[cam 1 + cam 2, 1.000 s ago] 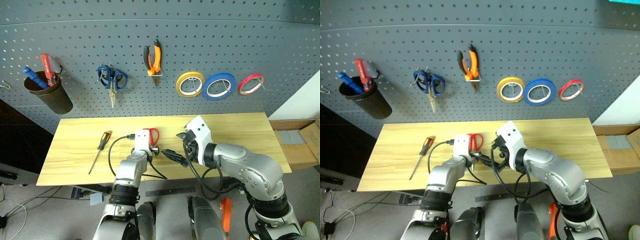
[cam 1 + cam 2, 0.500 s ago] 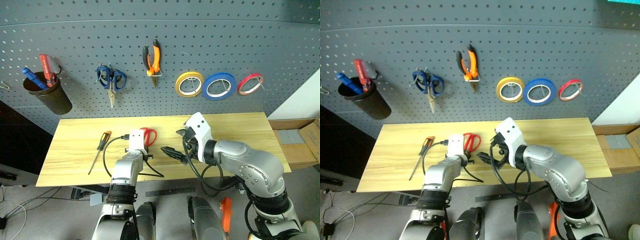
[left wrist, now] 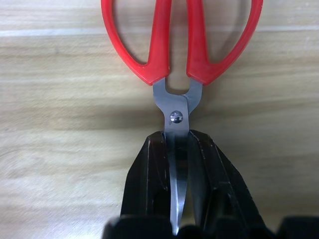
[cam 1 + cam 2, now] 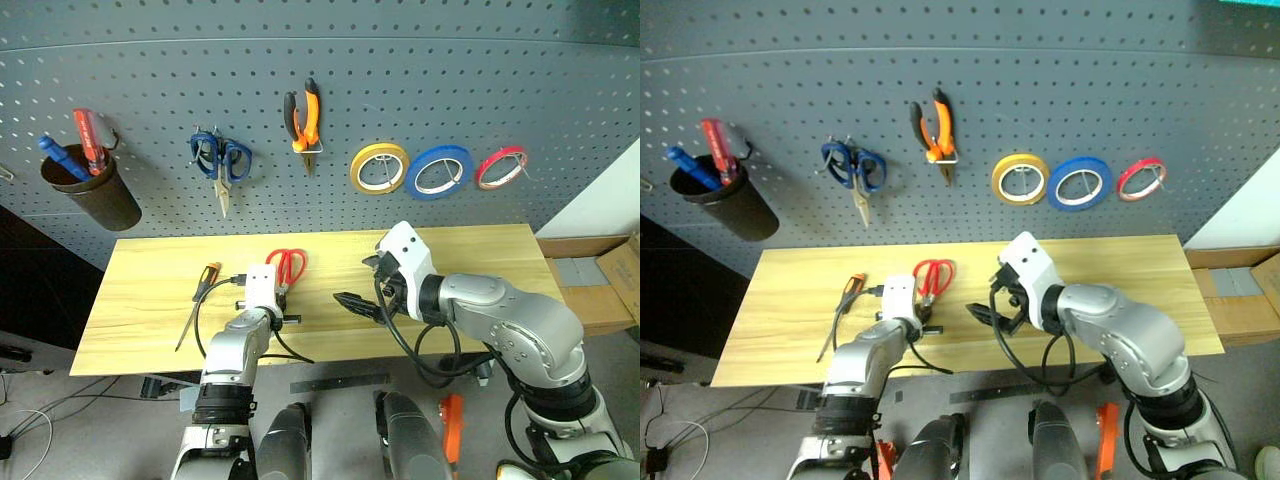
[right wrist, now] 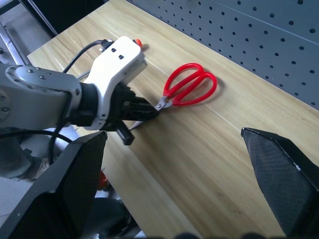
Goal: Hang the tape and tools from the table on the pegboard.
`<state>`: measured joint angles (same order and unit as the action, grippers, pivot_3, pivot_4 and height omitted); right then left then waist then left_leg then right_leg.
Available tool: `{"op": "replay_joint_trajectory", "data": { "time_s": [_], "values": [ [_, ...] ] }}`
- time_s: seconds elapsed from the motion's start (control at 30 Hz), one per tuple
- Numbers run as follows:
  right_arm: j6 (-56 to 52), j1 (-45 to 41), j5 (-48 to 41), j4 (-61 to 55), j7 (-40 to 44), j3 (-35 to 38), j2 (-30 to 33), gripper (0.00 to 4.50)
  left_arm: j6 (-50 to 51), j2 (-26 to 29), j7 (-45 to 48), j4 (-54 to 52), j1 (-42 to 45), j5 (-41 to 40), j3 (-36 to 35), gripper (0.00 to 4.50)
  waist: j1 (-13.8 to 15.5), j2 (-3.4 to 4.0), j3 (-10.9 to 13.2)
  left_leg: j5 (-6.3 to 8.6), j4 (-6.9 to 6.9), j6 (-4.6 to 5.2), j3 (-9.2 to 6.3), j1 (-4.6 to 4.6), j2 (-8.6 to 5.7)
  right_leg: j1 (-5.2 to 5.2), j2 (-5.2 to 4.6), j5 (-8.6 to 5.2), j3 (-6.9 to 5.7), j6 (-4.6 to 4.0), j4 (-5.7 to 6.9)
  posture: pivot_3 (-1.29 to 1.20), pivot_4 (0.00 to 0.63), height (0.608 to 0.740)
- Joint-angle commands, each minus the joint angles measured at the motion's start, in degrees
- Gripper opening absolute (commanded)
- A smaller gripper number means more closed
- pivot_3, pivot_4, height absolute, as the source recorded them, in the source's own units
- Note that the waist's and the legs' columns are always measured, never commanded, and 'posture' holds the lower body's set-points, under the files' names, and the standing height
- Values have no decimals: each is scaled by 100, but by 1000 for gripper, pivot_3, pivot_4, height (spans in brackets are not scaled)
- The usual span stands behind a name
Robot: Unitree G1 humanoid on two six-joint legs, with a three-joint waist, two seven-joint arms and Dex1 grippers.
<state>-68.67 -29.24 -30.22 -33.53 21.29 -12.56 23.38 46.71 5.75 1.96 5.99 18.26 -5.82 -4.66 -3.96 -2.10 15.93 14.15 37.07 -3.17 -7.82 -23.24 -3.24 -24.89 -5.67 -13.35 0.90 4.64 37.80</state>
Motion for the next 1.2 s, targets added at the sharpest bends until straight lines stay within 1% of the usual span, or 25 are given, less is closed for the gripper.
{"op": "replay_joint_trajectory", "data": {
  "time_s": [0.03,0.13,0.27,0.4,0.53,0.67,0.77,0.9,1.1,1.2],
  "values": [
    [235,-16,58,-170,92,-20,72,4500,-197,226,102,-388,-245,151,158,209,-14,0,0,0,-4,0,0,0,0,-4,0,0,0,0,-1,-119,275,740],
    [316,18,82,-183,122,-58,125,4500,-475,424,191,-659,-395,255,260,209,-19,0,0,1,-14,0,2,-6,1,-14,-2,0,1,-1,-10,-119,273,740],
    [433,48,121,-218,206,-71,192,4500,-1181,820,415,-1103,-784,429,357,209,-17,0,0,3,-14,2,4,-21,-1,-26,-7,0,1,-2,-20,-118,272,740],
    [700,69,163,-260,437,-55,381,4500,-2262,971,669,-1520,-1303,228,1,209,-11,0,0,6,-15,5,4,-23,-2,-25,-10,0,1,-2,-29,-119,269,740],
    [1243,120,332,-283,676,-50,599,4500,-3161,1195,1081,-2006,-1926,91,-223,209,-8,1,0,7,-18,7,4,-27,1,-25,-11,1,-3,-2,-47,-117,267,740],
    [2339,268,632,-202,849,100,602,4500,-3771,1418,1360,-2530,-2665,-3,-536,209,-16,1,0,14,-21,17,12,-32,3,-24,-12,2,0,-2,-64,-112,262,740],
    [2649,281,494,-149,1070,312,568,4500,-4060,1544,1429,-2942,-3021,28,-766,209,7,1,0,18,-18,20,9,-42,2,-25,-12,3,-4,1,-70,-100,256,740],
    [2966,216,462,-67,1341,362,560,4500,-4365,1681,1520,-3403,-3361,80,-979,209,68,2,-1,19,-12,22,8,-47,1,-24,-12,7,-5,5,-75,-79,246,740],
    [3154,184,389,156,1837,388,759,4500,-4469,1740,1425,-3830,-3172,155,-1149,209,110,3,-2,18,-11,22,7,-47,-1,-22,-11,7,-7,5,-73,-45,222,740],
    [3298,147,471,343,1957,383,829,4500,-4422,1719,1396,-4022,-3050,165,-1165,209,139,3,-6,18,-9,22,8,-46,-2,-22,-11,8,-7,6,-72,-31,204,740]
  ]
}}
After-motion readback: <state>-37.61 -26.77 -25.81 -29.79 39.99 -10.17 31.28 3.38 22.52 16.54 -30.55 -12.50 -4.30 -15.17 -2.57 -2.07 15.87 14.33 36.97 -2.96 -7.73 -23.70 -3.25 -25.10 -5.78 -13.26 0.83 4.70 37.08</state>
